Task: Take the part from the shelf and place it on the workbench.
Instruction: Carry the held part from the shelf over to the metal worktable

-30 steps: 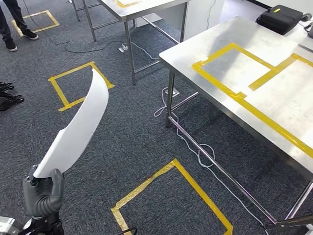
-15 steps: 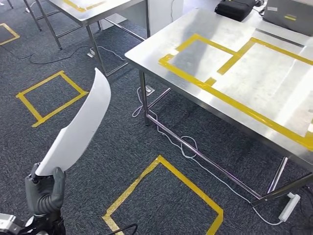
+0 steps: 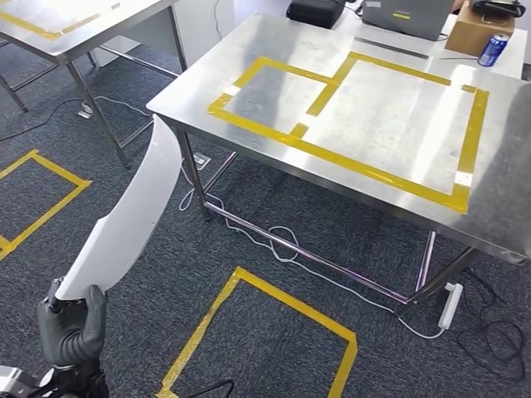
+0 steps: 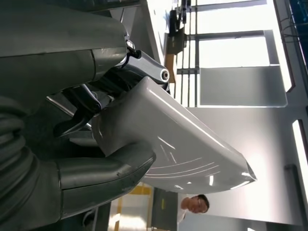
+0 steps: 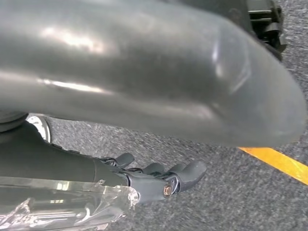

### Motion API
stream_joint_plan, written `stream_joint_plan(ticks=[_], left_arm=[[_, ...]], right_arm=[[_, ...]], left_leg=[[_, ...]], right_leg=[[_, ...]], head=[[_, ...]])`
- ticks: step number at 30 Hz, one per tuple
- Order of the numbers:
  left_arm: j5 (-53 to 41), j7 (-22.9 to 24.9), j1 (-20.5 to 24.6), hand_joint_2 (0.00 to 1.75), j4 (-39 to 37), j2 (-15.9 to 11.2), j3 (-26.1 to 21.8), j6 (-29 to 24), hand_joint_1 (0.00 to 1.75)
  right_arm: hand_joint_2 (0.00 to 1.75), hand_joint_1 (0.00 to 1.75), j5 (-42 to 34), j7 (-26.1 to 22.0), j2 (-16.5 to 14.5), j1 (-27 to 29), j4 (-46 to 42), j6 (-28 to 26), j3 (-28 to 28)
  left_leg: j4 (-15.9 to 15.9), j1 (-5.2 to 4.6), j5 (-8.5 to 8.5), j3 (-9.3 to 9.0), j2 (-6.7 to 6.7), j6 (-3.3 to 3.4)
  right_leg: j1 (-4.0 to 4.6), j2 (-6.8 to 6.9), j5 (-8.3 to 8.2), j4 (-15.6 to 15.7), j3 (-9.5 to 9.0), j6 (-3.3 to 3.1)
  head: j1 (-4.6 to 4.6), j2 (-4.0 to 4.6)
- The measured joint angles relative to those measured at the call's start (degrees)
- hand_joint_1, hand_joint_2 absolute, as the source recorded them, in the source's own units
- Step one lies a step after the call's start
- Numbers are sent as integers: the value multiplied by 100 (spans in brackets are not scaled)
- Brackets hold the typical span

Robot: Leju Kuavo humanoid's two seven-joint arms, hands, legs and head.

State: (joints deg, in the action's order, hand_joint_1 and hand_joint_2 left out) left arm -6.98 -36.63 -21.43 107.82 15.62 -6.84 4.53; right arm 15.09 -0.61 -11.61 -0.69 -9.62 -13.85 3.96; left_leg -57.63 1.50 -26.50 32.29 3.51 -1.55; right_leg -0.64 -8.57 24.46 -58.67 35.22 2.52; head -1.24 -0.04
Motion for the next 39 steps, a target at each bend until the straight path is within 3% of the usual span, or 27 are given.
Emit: stream_joint_plan(ticks=[2,4,6,7,8,11,13,16,21,27,34,39], left_arm=[[2,0,3,175,0,12,-3,13,175],[3,0,-17,175,-1,22,-16,18,175],[3,0,-32,175,-2,24,-38,23,175],[3,0,-33,175,-2,25,-48,27,175],[3,0,-32,175,-2,27,-54,31,175],[3,0,-27,175,-1,34,-62,39,175],[-3,0,-26,175,0,38,-66,41,175],[-113,0,-15,175,0,36,-73,-15,175],[-516,-2,72,175,1,-58,-76,-212,175],[-733,-4,143,175,3,-233,-67,-297,175],[-697,-2,341,175,74,-890,-46,-616,175],[-241,122,774,175,42,-1261,-424,-654,175]], right_arm=[[0,0,1,3,1,2,0,-27,0],[0,0,6,4,2,-9,0,-48,0],[0,0,15,5,2,-12,0,-79,0],[0,0,17,6,2,-9,0,-115,0],[0,0,16,7,2,-6,0,-156,0],[0,0,17,34,2,-3,0,-228,0],[0,0,17,63,2,-3,0,-239,0],[0,0,16,109,1,-1,0,-243,0],[0,0,16,141,2,-3,0,-227,-7],[0,0,16,163,2,-3,0,-186,-15],[0,0,16,166,9,-9,0,-65,-125],[0,0,16,166,17,-14,0,-42,-174]], left_leg=[[16,11,12,-12,-146,88],[19,-3,2,-19,-299,137],[18,-22,-12,-25,-450,147],[18,-28,-20,-32,-510,142],[18,-32,-30,-44,-554,132],[14,-52,-69,-98,-629,82],[3,-82,-81,-111,-638,82],[47,-92,-48,-124,-634,103],[143,-90,-6,-155,-634,-5],[154,-86,7,-157,-634,-44],[154,-90,10,-158,-634,-47],[154,-90,16,-158,-634,-53]], right_leg=[[14,259,142,-210,109,49],[30,650,506,-869,420,83],[25,792,777,-1545,744,107],[24,810,764,-1629,776,110],[24,817,644,-1468,680,104],[38,887,182,-331,33,41],[44,919,94,-8,-152,19],[48,898,73,-1,-150,2],[54,896,84,-3,-139,-65],[60,896,78,-5,-137,-87],[58,897,67,-5,-139,-92],[57,897,64,-5,-139,-95]], head=[[42,0],[91,0],[98,0],[99,0],[97,0],[97,0],[91,0],[86,0],[88,0],[91,0],[91,0],[90,0]])
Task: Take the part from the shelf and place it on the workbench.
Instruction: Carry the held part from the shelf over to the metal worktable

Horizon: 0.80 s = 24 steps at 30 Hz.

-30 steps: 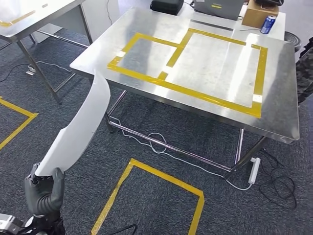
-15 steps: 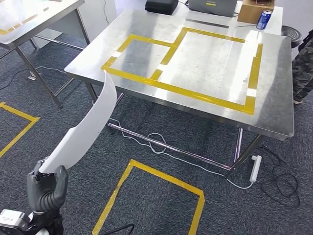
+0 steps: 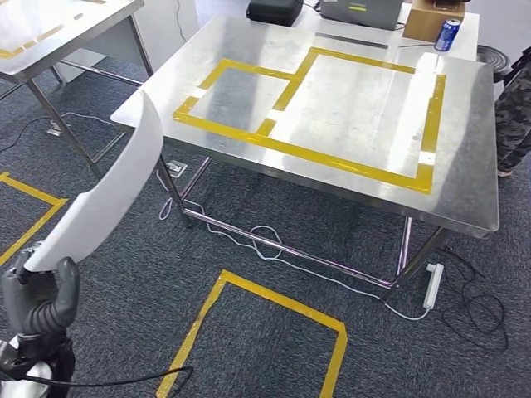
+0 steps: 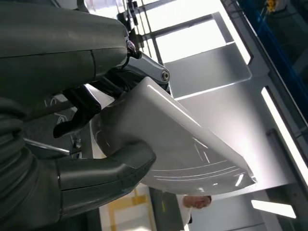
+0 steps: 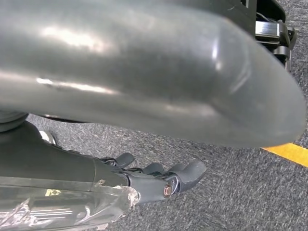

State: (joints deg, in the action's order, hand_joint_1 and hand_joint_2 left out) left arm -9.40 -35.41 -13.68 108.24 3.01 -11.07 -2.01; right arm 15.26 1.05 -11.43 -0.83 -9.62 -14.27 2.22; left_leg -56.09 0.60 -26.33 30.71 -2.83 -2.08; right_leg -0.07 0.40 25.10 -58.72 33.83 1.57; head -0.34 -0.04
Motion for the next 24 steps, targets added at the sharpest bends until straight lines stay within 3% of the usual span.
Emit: stream_joint_plan(ticks=[13,24], left_arm=[[-259,874,625,175,-586,-886,-481,239,175],[-347,1149,962,175,-1097,-1084,-464,361,175]], right_arm=[[0,0,-17,83,208,-8,0,580,-139],[0,0,-17,97,244,-13,0,589,-216]], left_leg=[[0,0,3,0,0,-5],[0,0,3,1,0,-5]], right_leg=[[1,-2,-4,0,4,-6],[1,-1,-4,1,6,-6]], head=[[1,0],[1,0]])
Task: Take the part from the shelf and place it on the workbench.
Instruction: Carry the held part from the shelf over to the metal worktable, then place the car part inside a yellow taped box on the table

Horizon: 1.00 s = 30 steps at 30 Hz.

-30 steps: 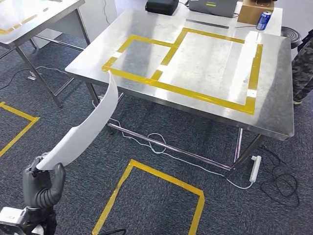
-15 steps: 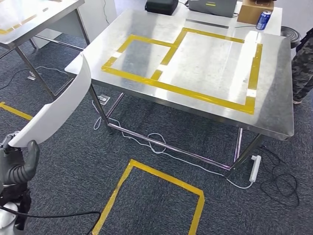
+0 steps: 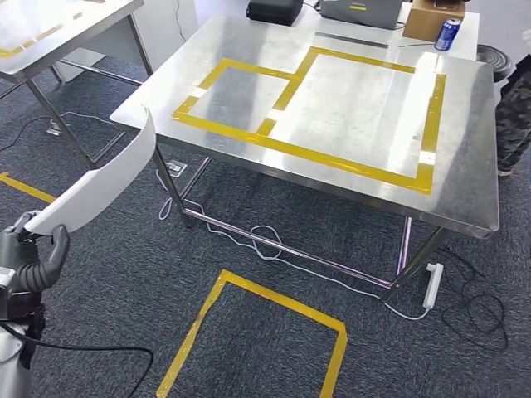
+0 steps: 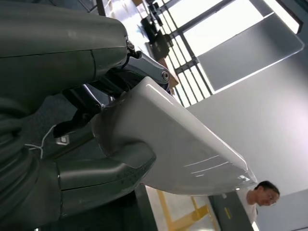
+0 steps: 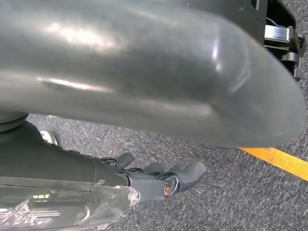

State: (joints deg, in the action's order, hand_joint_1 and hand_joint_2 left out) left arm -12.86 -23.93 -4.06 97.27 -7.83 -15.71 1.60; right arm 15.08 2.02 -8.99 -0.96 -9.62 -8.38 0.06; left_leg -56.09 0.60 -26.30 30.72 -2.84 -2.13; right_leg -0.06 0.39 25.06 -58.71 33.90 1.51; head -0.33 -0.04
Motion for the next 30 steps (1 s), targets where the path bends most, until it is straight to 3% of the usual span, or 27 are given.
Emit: stream_joint_plan(ticks=[10,21,24,28,30], left_arm=[[-324,330,727,175,-818,-118,387,-259,175],[-257,541,978,175,-1021,-487,420,-236,175],[-257,544,999,175,-1033,-551,416,-233,175],[-247,549,1028,175,-1034,-626,398,-236,175],[-237,550,1042,175,-1033,-640,392,-243,175]], right_arm=[[0,0,0,42,19,-7,0,31,-67],[0,0,0,45,37,-6,0,33,-67],[0,0,0,44,38,-6,0,37,-67],[0,0,-1,40,39,-8,0,54,-67],[0,0,-1,40,40,-11,0,55,-68]], left_leg=[[0,0,5,0,-1,-5],[0,1,4,3,-1,-5],[-24,-11,-16,17,-1,34],[63,6,-31,-5,-2,137],[97,48,-14,-67,-4,162]], right_leg=[[1,-4,-9,0,1,-2],[2,-9,-8,0,5,-2],[-21,-9,-22,20,2,24],[-19,-9,-77,-67,15,106],[-18,-17,99,-354,176,126]], head=[[1,0],[-1,0],[-2,0],[0,0],[28,0]])
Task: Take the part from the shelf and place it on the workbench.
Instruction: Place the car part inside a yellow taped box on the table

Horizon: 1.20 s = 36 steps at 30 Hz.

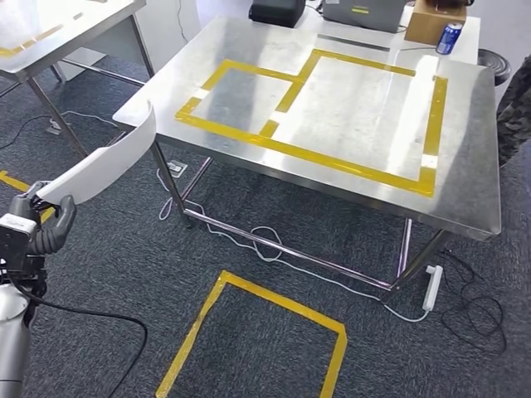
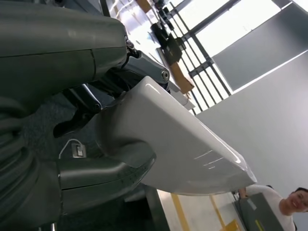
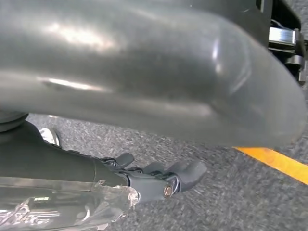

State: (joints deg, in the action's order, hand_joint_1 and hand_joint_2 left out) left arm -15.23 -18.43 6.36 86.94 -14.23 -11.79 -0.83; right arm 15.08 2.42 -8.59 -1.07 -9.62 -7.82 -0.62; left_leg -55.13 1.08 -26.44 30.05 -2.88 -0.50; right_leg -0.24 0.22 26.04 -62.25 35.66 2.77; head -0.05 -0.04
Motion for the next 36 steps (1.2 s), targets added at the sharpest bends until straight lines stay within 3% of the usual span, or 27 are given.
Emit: stream_joint_plan(ticks=[2,4,5,6,8,10,12,13,14,16,18,20,21,22,24,25,26,29,30,32,34,35,36], left_arm=[[4,1,1,175,-1,-6,-2,-5,175],[0,5,-10,175,-2,-6,-1,-7,175],[-6,9,-14,175,-2,-6,-1,-7,175],[-17,15,-16,175,-2,-6,0,-7,175],[-42,26,-12,175,-2,-10,2,-10,175],[-69,37,0,175,-1,-24,5,-18,175],[-92,47,12,175,1,-38,15,-24,175],[-101,54,21,175,1,-41,21,-26,175],[-106,59,28,175,1,-43,28,-27,175],[-114,71,34,175,-1,-45,37,-33,175],[-115,77,16,175,-4,-44,39,-37,175],[-116,81,-1,175,-7,-43,42,-37,175],[-116,83,-6,175,-8,-44,42,-37,175],[-116,84,-7,175,-8,-44,40,-37,175],[-121,81,-12,175,-11,-46,36,-38,175],[-126,77,-21,175,-14,-49,33,-40,175],[-132,73,-30,175,-17,-51,33,-42,175],[-142,56,-31,175,-19,-56,36,-46,175],[-142,49,-27,175,-18,-56,36,-47,175],[-143,42,-30,175,-17,-54,38,-47,175],[-144,39,-36,175,-17,-48,45,-46,175],[-144,39,-40,175,-17,-46,46,-46,175],[-144,39,-42,175,-17,-46,47,-46,175]], right_arm=[[0,0,1,2,4,0,0,-2,-1],[0,0,1,7,13,13,0,-5,-1],[0,0,1,9,19,20,0,-7,-1],[0,0,1,9,24,26,0,-7,-1],[0,0,1,10,27,31,3,-7,-1],[0,0,0,7,26,17,9,-7,-2],[0,0,-1,5,27,6,11,-7,-3],[0,0,-2,6,29,11,10,-8,-3],[0,0,-1,7,31,17,9,-10,-3],[0,0,-1,7,34,23,8,-18,-3],[0,0,1,6,35,25,9,-21,-3],[0,0,0,8,35,31,8,-22,-3],[0,0,-1,9,35,35,8,-22,-3],[0,0,-1,10,35,39,8,-22,-3],[0,0,-1,12,35,49,13,-22,-6],[0,0,-1,13,35,43,16,-22,-9],[0,0,-2,12,35,39,19,-22,-15],[0,0,-1,7,38,14,19,-22,-30],[0,0,0,5,40,5,19,-22,-32],[0,0,1,3,42,-6,19,-22,-37],[0,0,0,4,44,-1,20,-22,-40],[0,0,-1,5,45,9,20,-22,-40],[0,0,-1,7,47,19,21,-22,-40]], left_leg=[[5,21,-9,-26,-1,-5],[2,49,-42,-59,1,-44],[0,75,-67,-90,2,-77],[-2,108,-102,-137,2,-118],[-10,161,-190,-243,-2,-225],[-8,158,-253,-276,-13,-338],[9,151,-251,-293,-17,-428],[-36,168,-222,-285,-3,-459],[-193,182,-178,-215,32,-480],[-825,181,-215,179,127,-488],[-1500,142,-539,687,193,-465],[-1692,99,-806,991,211,-404],[-1557,72,-751,1035,214,-356],[-1300,41,-537,1023,219,-302],[-635,-24,168,955,234,-204],[-397,-49,417,925,243,-173],[-250,-59,538,901,252,-148],[-187,-42,438,766,271,-57],[-186,-38,402,703,272,-23],[-184,-37,301,566,270,23],[-184,-39,164,418,269,38],[-184,-39,85,324,271,40],[-184,-39,3,217,273,38]], right_leg=[[-18,-7,328,-671,371,22],[-43,-7,479,-1203,711,61],[-57,-6,394,-1189,746,86],[-78,0,195,-938,662,119],[-116,35,-225,-176,359,209],[-114,51,-300,220,192,138],[-96,15,-203,214,179,-50],[-97,-13,-197,218,162,-109],[-96,-37,-169,230,121,-157],[-89,-89,-113,274,16,-239],[-64,-145,-35,306,-94,-296],[-32,-213,68,317,-238,-321],[-18,-245,131,319,-328,-323],[-7,-271,199,320,-421,-320],[17,-320,342,317,-570,-289],[33,-339,416,327,-621,-260],[50,-353,465,328,-681,-226],[74,-292,496,210,-767,-128],[74,-231,492,6,-662,-98],[70,-114,611,-674,-227,-44],[65,-82,957,-1196,252,-22],[65,-80,1099,-1247,400,-22],[66,-80,1133,-1140,471,-28]], head=[[27,0],[29,0],[29,0],[29,0],[51,1],[82,1],[67,0],[38,0],[25,1],[-10,1],[-47,2],[-68,2],[-73,2],[-75,2],[-91,2],[-95,2],[-101,2],[-77,2],[-60,2],[-43,4],[-30,3],[-21,2],[-13,2]])
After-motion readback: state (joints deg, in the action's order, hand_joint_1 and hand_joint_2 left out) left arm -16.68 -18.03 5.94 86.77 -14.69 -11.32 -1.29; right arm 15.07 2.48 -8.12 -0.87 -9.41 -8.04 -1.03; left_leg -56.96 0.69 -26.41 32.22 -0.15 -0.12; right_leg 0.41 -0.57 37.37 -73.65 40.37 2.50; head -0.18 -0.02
